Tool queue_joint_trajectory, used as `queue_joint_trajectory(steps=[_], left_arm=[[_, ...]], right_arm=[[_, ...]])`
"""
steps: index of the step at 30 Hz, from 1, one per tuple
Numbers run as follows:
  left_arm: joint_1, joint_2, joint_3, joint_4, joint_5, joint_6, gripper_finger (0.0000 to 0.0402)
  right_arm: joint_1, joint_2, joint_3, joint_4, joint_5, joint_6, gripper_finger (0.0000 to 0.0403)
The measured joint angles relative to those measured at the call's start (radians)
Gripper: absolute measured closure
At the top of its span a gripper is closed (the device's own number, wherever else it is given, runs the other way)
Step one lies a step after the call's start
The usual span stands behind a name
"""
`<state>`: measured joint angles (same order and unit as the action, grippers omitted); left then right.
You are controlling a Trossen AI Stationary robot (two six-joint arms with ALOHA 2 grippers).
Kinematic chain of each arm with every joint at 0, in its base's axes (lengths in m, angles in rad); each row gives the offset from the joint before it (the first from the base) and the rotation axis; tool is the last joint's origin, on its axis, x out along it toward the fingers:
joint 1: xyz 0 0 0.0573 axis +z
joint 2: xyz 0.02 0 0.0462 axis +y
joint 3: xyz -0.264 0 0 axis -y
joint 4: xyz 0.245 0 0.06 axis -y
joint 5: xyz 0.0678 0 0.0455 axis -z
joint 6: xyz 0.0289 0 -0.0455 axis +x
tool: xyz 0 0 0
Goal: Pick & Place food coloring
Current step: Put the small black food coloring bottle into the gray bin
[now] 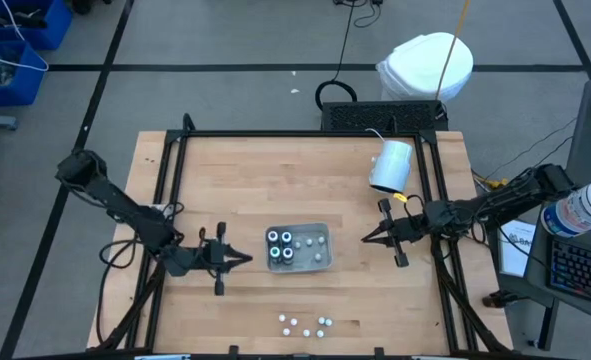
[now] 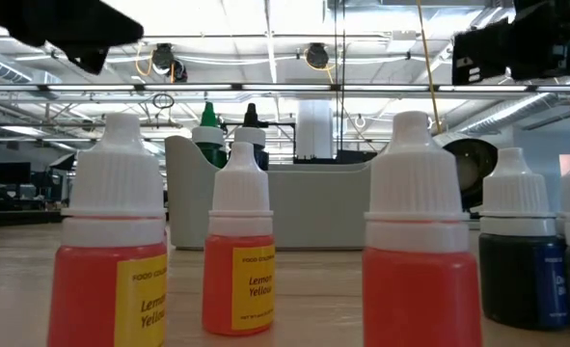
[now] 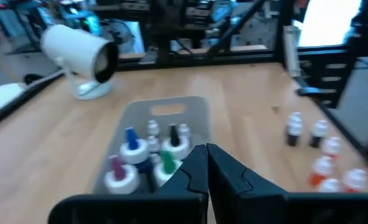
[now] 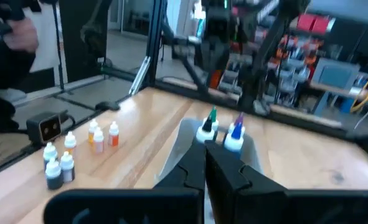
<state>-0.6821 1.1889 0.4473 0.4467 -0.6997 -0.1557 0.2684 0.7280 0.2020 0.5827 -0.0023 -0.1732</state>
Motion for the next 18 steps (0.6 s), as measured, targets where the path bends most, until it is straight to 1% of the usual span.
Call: queue_joint_trajectory(steps=[3,6,8,10,12,15,18], left_arm=[[0.015,0.001,-0.04,0.058,-0.026,0.038,0.0394],[0.037,0.002,-0.06,0.084,-0.034,0.068,0.038],[0.048,0.002,-0.064,0.078,-0.036,0.07,0.0371],[0.056,0.002,-0.064,0.08,-0.035,0.093,0.0365],[0.058,0.002,-0.064,0.082,-0.034,0.119,0.036],[0.059,0.002,-0.064,0.081,-0.034,0.153,0.0356],[0.059,0.002,-0.064,0.081,-0.034,0.187,0.0356]], right_arm=[[0.0,0.015,0.0,0.053,-0.001,-0.053,0.0403],[0.0,0.027,0.001,0.135,0.0,-0.076,0.0403],[0.004,0.028,0.04,0.123,0.0,-0.068,0.0403],[0.026,0.037,0.138,-0.031,0.001,-0.069,0.0403],[0.066,0.074,0.264,-0.265,0.018,-0.074,0.0403],[0.146,0.197,0.457,-0.519,0.142,-0.05,0.0403],[0.232,0.346,0.636,-0.678,0.227,-0.012,0.0403]])
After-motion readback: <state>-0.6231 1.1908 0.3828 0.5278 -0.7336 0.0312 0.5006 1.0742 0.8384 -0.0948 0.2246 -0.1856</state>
